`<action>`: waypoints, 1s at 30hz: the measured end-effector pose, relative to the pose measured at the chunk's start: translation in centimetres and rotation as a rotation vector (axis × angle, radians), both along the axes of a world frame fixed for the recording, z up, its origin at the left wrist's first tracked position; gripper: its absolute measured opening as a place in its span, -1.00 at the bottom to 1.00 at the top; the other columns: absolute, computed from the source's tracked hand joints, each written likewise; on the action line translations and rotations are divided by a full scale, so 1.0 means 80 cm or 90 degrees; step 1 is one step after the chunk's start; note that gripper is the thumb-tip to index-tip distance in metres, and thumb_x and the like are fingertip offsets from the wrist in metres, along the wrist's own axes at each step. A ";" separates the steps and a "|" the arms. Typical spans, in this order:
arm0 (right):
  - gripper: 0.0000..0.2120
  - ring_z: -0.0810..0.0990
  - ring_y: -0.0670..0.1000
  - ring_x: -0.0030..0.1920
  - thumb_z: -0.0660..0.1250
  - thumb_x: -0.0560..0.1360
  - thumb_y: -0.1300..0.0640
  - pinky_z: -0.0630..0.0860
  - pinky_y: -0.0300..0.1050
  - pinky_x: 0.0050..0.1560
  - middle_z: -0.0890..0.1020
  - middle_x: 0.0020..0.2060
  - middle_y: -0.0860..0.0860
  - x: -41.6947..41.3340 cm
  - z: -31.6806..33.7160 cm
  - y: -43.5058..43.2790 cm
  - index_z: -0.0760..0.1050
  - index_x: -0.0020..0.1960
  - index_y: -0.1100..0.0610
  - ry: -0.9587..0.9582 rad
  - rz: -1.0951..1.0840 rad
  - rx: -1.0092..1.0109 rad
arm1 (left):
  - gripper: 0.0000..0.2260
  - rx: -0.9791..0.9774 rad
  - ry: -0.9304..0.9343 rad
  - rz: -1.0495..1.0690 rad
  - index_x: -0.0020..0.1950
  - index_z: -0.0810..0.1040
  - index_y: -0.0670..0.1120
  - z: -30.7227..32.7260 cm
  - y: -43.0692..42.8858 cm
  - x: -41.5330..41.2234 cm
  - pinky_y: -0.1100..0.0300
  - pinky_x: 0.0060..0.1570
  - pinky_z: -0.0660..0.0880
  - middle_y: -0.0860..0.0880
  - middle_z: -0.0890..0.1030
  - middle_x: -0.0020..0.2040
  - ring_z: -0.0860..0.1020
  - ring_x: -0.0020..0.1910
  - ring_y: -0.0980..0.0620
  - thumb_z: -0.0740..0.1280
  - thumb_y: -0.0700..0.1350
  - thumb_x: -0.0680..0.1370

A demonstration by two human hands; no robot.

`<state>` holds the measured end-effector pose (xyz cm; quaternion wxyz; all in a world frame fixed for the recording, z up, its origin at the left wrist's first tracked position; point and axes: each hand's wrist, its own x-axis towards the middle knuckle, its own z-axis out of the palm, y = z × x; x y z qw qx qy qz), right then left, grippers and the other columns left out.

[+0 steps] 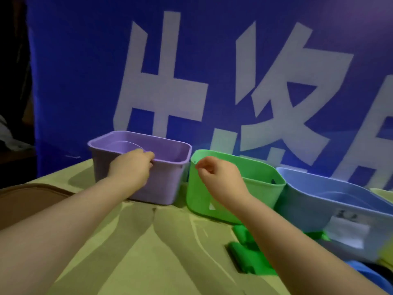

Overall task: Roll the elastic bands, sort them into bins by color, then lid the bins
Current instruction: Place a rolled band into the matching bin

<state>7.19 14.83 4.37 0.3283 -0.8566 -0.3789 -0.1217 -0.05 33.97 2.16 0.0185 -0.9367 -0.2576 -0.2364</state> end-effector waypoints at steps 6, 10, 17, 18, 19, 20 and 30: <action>-0.80 0.62 -0.03 -0.13 0.21 0.53 0.16 0.57 -0.11 -0.06 0.63 -0.15 -0.07 0.000 -0.010 -0.075 0.59 0.03 0.02 0.067 -0.007 0.000 | -0.71 -0.006 -0.042 0.050 0.31 0.31 -0.11 0.008 -0.061 0.016 -0.07 -0.03 0.44 -0.18 0.13 0.42 0.47 0.09 -0.25 0.12 -0.17 0.58; -0.80 0.60 -0.03 -0.10 0.23 0.50 0.16 0.54 -0.14 -0.07 0.65 -0.09 -0.06 -0.002 -0.019 -0.099 0.60 0.01 0.03 0.078 -0.023 0.018 | -0.65 -0.035 -0.077 -0.053 0.37 0.28 -0.10 -0.004 -0.142 0.022 -0.06 0.02 0.43 -0.17 0.14 0.43 0.47 0.12 -0.23 0.13 -0.18 0.58; -0.80 0.56 0.00 -0.26 0.22 0.45 0.18 0.53 -0.10 -0.18 0.67 -0.13 -0.01 -0.018 -0.051 -0.151 0.60 -0.06 0.01 0.122 -0.053 0.005 | -0.79 -0.115 0.122 -0.130 0.14 0.50 -0.04 -0.058 -0.267 0.022 0.13 -0.16 0.38 -0.09 0.54 0.08 0.53 0.05 -0.11 0.13 -0.06 0.59; -0.79 0.56 -0.02 -0.27 0.22 0.46 0.18 0.52 -0.12 -0.18 0.67 -0.13 -0.01 -0.019 -0.057 -0.159 0.60 -0.05 0.01 0.130 -0.056 0.000 | -0.78 -0.143 0.151 -0.122 0.16 0.49 -0.02 -0.070 -0.275 0.023 0.14 -0.13 0.39 -0.10 0.55 0.09 0.52 0.08 -0.12 0.14 -0.02 0.59; -0.79 0.57 -0.02 -0.25 0.22 0.46 0.17 0.51 -0.14 -0.16 0.67 -0.13 -0.01 -0.021 -0.062 -0.167 0.61 -0.04 0.02 0.134 -0.060 -0.002 | -0.76 -0.167 0.160 -0.114 0.19 0.48 -0.01 -0.081 -0.282 0.024 0.13 -0.10 0.40 -0.10 0.53 0.09 0.51 0.09 -0.13 0.15 0.01 0.59; -0.79 0.58 -0.01 -0.23 0.22 0.46 0.17 0.51 -0.14 -0.14 0.67 -0.13 -0.01 -0.022 -0.067 -0.174 0.61 -0.04 0.02 0.139 -0.064 -0.004 | -0.74 -0.187 0.148 -0.107 0.21 0.47 0.00 -0.091 -0.286 0.024 0.12 -0.07 0.40 -0.10 0.50 0.06 0.50 0.09 -0.13 0.16 0.03 0.58; -0.80 0.52 0.01 -0.25 0.22 0.45 0.17 0.45 -0.13 -0.16 0.63 -0.18 -0.01 -0.016 -0.093 -0.212 0.59 -0.03 0.01 0.158 -0.066 0.013 | -0.62 -0.559 -0.080 -0.127 0.20 0.42 0.05 -0.085 -0.305 0.023 0.10 -0.26 0.46 -0.10 0.59 -0.12 0.56 -0.19 -0.09 0.32 -0.28 0.45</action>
